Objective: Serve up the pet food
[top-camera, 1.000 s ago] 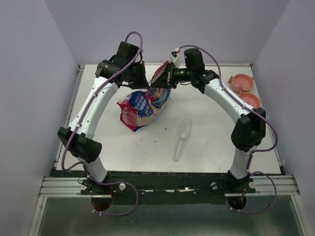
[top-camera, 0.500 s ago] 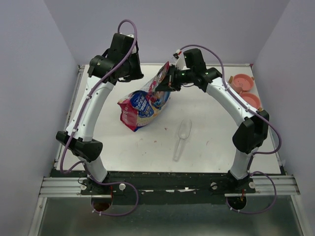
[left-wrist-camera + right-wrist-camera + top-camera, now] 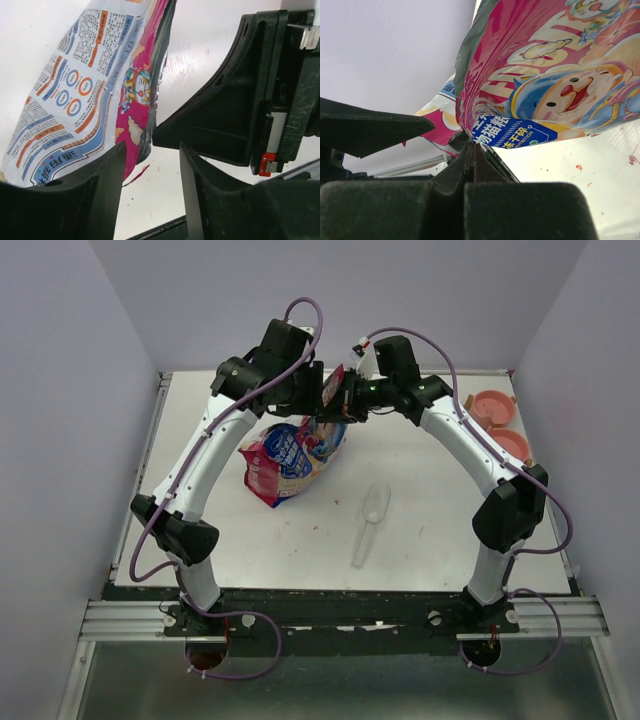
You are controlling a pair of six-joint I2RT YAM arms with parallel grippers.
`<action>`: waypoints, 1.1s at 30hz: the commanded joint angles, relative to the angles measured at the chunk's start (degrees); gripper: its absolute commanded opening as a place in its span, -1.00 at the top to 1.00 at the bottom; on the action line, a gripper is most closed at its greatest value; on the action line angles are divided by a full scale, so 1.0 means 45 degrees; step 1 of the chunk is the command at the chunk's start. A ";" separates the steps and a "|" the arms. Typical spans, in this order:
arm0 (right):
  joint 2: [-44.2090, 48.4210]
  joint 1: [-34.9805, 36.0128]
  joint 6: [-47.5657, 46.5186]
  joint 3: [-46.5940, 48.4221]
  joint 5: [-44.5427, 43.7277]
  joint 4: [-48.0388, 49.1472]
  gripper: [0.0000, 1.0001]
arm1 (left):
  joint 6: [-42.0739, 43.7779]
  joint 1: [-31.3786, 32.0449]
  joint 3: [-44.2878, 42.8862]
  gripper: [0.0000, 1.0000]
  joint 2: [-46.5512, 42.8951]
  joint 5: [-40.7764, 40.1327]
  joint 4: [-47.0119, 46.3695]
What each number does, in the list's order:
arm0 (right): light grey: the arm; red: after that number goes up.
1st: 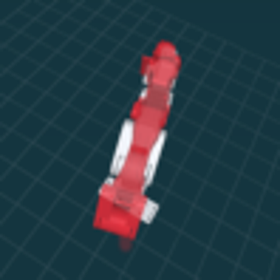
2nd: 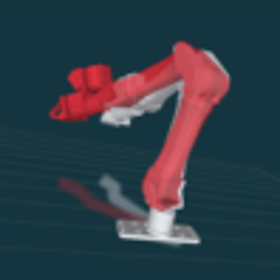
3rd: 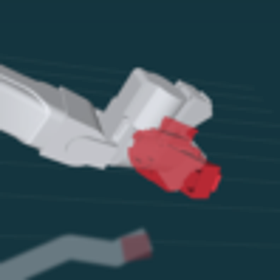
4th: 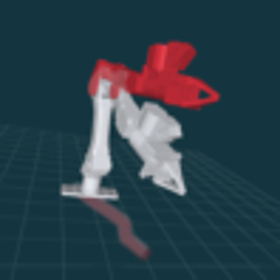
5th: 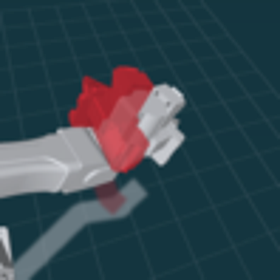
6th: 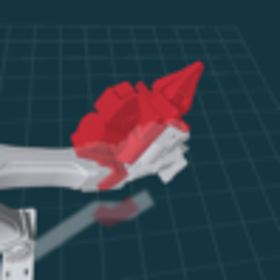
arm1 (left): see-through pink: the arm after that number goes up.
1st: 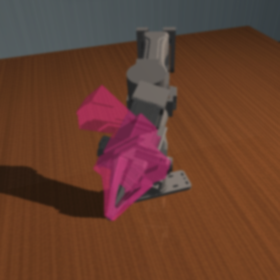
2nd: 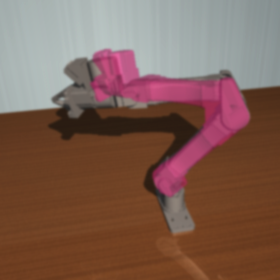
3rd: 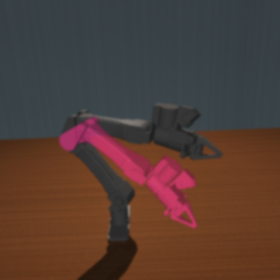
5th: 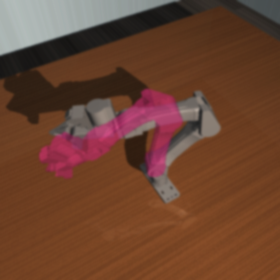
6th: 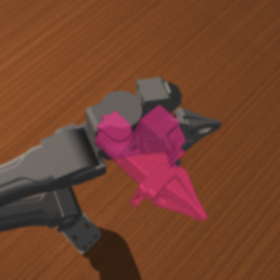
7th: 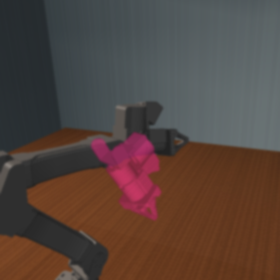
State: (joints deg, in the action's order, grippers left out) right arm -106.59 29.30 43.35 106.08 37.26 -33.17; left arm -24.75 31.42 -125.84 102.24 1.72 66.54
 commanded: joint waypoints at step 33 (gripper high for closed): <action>-0.0377 0.0071 0.0131 0.0645 0.0295 -0.0071 0.99 | 0.1907 0.0870 0.0485 0.42 0.0347 -0.3759 0.0389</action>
State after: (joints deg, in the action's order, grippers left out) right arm -107.04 29.30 43.68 107.42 37.34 -33.15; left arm -18.35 34.98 -123.11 103.24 -10.13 67.79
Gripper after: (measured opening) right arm 0.007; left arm 0.320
